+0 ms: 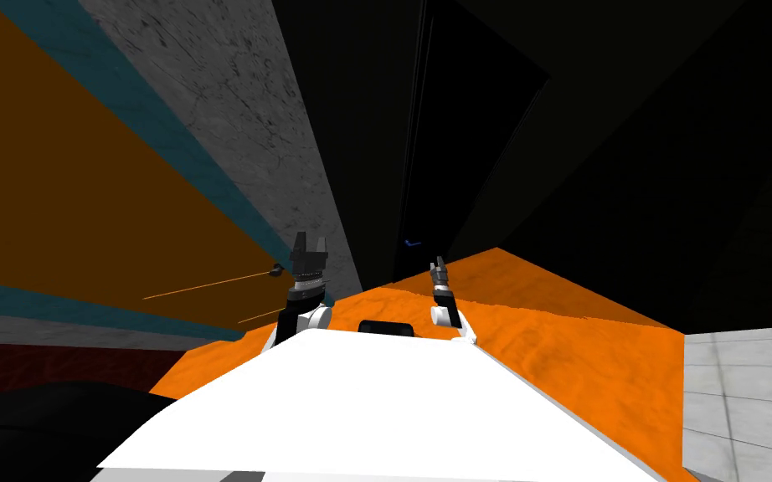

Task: Pull the door open

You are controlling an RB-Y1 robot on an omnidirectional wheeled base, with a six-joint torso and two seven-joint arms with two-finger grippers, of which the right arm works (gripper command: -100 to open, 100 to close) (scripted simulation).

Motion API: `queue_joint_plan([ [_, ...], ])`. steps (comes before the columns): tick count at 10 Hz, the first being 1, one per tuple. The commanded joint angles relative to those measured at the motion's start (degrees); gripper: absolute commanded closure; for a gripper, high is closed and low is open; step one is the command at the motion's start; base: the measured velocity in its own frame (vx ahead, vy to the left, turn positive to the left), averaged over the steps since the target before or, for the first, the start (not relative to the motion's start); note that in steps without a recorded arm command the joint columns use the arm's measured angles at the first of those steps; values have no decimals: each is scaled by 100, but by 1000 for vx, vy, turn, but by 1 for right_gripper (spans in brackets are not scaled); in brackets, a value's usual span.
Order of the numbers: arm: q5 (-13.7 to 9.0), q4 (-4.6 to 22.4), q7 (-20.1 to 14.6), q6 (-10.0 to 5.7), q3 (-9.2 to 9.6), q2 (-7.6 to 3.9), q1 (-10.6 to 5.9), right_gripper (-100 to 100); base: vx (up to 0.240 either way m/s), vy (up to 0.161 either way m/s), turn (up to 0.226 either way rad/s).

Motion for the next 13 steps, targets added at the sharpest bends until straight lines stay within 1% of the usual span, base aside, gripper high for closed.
queue_joint_plan([
  [1,-13,279,-39,-44,2,-39,-96,-100,32,-57,92],
  [2,-21,422,-72,-97,8,-68,-174,-100,49,-68,231],
  [3,-21,505,-72,-97,8,-68,-174,-100,36,-54,88],
  [4,-29,666,-104,-149,14,-96,-252,-100,24,-52,107],
  [5,-29,731,-104,-149,14,-96,-252,-100,21,-46,67],
  [6,-37,951,-135,-200,20,-122,-328,-100,37,-52,125],
  [8,-54,1324,-197,-302,31,-175,-480,-100,55,-88,216],
  [9,-54,1390,-197,-302,31,-175,-480,-100,35,-70,51],
  [10,-62,1599,-228,-353,37,-201,-555,-100,28,-59,137],
  [11,-62,1609,-228,-353,37,-201,-555,-100,19,-49,66],
  [13,-77,1965,-287,-449,48,-248,-698,-100,35,-66,141],
])
